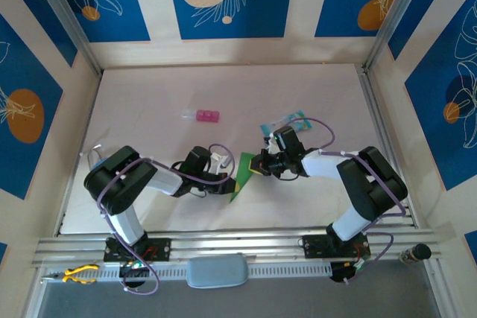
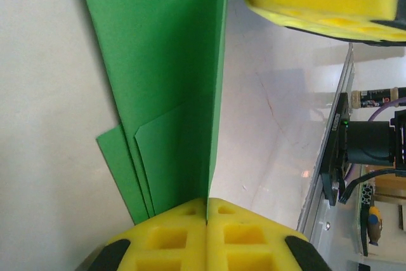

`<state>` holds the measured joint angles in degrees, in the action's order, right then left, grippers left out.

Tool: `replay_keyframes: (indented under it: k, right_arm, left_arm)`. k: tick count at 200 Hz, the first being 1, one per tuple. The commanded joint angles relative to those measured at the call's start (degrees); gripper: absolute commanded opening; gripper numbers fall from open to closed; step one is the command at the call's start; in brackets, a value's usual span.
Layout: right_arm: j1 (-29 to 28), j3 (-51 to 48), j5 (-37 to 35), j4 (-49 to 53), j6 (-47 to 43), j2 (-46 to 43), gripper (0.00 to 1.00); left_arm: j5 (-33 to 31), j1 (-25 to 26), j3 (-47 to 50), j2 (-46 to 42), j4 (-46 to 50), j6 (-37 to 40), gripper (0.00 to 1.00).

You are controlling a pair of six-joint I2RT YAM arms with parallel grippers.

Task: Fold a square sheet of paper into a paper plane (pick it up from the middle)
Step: Fold the wing for the fifth time at the center of the table.

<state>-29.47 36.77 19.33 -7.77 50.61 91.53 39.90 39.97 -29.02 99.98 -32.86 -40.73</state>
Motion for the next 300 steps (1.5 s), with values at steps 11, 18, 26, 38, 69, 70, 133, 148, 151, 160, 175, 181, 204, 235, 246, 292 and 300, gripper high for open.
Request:
replay_keyframes:
  k: [11,18,26,38,69,70,133,148,151,160,175,181,204,235,246,292,300]
  right_arm:
    - [-0.7,2.3,3.1,0.2,-2.0,3.1,0.06]
    - [-0.7,2.6,3.3,0.1,-2.1,3.7,0.06]
    - [-0.7,2.9,3.6,-0.3,-2.1,4.3,0.06]
    - [-0.7,3.1,3.9,-0.6,-2.0,4.8,0.06]
    - [-0.6,3.0,3.3,-0.8,-1.8,4.5,0.06]
    - [-0.6,2.9,3.3,-0.8,-1.8,4.5,0.06]
    - [-0.3,3.9,5.1,-1.7,-2.4,7.5,0.06]
    - [-0.4,4.5,4.9,-2.0,-2.3,8.7,0.05]
    - [-0.3,4.5,4.8,-2.0,-2.2,9.0,0.05]
    - [-0.3,4.6,4.2,-2.1,-2.1,9.5,0.05]
    - [-0.2,4.9,3.2,-1.7,-1.7,10.4,0.04]
    - [-0.3,5.0,2.6,-1.2,-1.7,10.8,0.04]
    - [-0.1,5.1,2.5,-1.0,-1.4,12.1,0.04]
    - [-0.2,5.7,1.6,0.9,-1.2,12.4,0.04]
    - [-0.2,6.0,1.5,1.5,-1.4,12.5,0.04]
    - [-0.6,7.0,0.8,3.5,-1.8,12.4,0.04]
    - [-0.7,7.2,0.5,4.2,-2.0,12.5,0.04]
  left_arm:
    - [-5.3,0.8,1.2,3.7,2.9,0.0,0.00]
    - [-5.4,0.8,1.2,3.7,3.1,0.0,0.00]
    - [-5.6,0.8,1.3,3.6,3.3,0.0,0.00]
    - [-6.2,0.8,1.6,3.4,3.6,-0.3,0.00]
    - [-6.8,0.8,1.7,3.0,4.5,-0.6,0.00]
    - [-6.8,0.8,1.6,3.0,4.5,-0.6,0.00]
    - [-6.7,0.8,1.7,3.4,4.3,-0.7,0.00]
    - [-5.8,0.7,1.5,3.3,4.7,0.0,0.00]
    - [-5.6,0.8,1.4,3.2,4.8,0.2,0.00]
    - [-5.0,0.8,1.3,3.2,5.1,0.8,0.00]
    - [-4.2,0.8,1.1,2.6,6.3,1.9,0.00]
    - [-3.9,0.8,0.9,2.4,6.6,2.2,0.00]
    - [-3.0,0.8,0.6,1.3,8.8,3.6,0.06]
    - [-1.6,0.8,0.4,-1.2,11.0,4.5,0.14]
    - [-1.0,0.9,0.5,-2.4,11.6,4.7,0.15]
    - [2.0,1.1,-0.2,-4.1,14.6,6.8,0.06]
    - [2.3,1.2,-0.2,-4.2,14.7,7.0,0.04]
